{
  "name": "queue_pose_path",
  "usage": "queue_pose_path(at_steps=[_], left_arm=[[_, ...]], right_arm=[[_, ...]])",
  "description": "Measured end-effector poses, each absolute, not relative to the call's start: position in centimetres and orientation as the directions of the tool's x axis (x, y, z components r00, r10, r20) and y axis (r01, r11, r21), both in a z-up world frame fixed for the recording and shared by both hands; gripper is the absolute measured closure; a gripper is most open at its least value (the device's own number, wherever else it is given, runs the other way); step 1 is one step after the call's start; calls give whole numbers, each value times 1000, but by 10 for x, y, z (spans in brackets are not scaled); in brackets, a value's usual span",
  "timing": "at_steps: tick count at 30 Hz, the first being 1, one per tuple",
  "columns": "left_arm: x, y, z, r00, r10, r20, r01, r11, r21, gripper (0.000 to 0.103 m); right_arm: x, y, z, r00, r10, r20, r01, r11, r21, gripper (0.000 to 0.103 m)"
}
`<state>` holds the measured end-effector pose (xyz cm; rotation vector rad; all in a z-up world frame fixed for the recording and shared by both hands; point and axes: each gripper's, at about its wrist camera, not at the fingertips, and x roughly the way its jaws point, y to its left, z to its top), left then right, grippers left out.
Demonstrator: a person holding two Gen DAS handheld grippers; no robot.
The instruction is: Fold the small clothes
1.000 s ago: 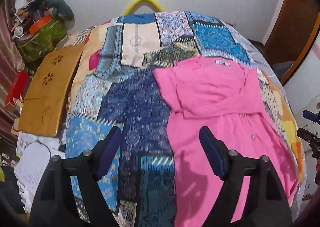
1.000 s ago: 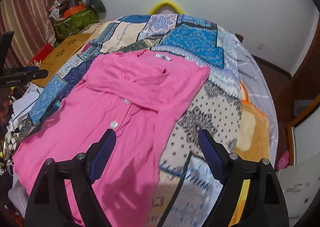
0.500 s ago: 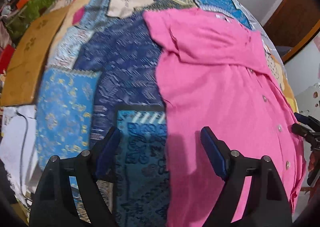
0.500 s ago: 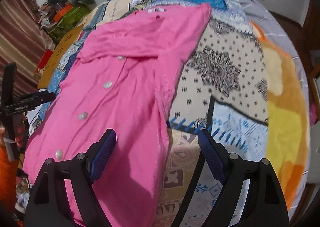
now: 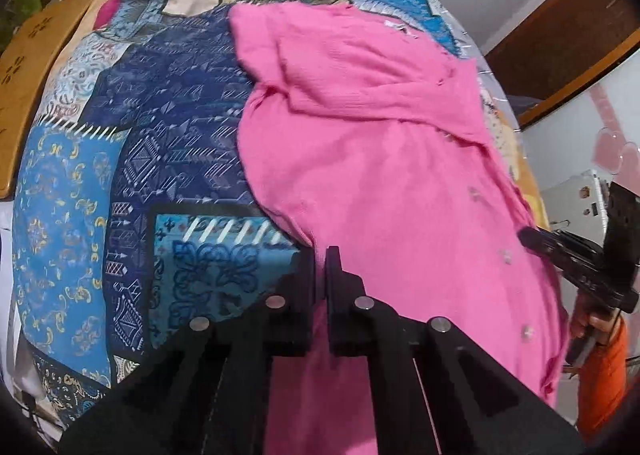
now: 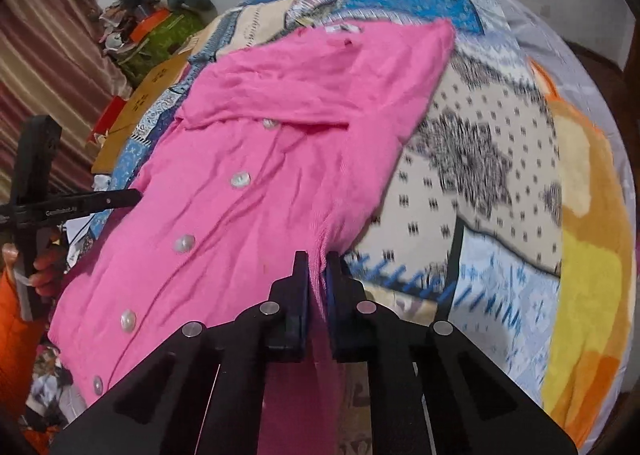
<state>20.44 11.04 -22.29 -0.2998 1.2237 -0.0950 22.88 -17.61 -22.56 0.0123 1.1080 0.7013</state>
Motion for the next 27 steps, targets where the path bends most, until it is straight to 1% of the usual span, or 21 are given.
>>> queue_pose_path(at_steps=[6, 11, 15, 21, 23, 27], left_arm=[[215, 99, -185, 454, -171, -874, -42, 976, -213, 99], [235, 100, -157, 531, -101, -841, -49, 988, -149, 99], [256, 100, -146, 565, -38, -824, -69, 993, -93, 99], [299, 109, -153, 565, 26, -825, -99, 994, -36, 99], [315, 113, -164, 549, 56, -834, -113, 994, -8, 99], [336, 123, -193, 493, 75, -867, -141, 990, 6, 99]], right_arm=[[243, -172, -191, 347, 543, -765, -549, 779, 303, 97], [265, -174, -165, 432, 530, -730, -531, 803, 269, 97], [287, -174, -155, 468, 516, -717, -513, 820, 255, 97], [324, -167, -156, 510, 473, -719, -487, 847, 212, 97], [334, -167, -160, 523, 450, -723, -469, 861, 196, 97], [359, -166, -179, 503, 431, -749, -428, 877, 217, 97]])
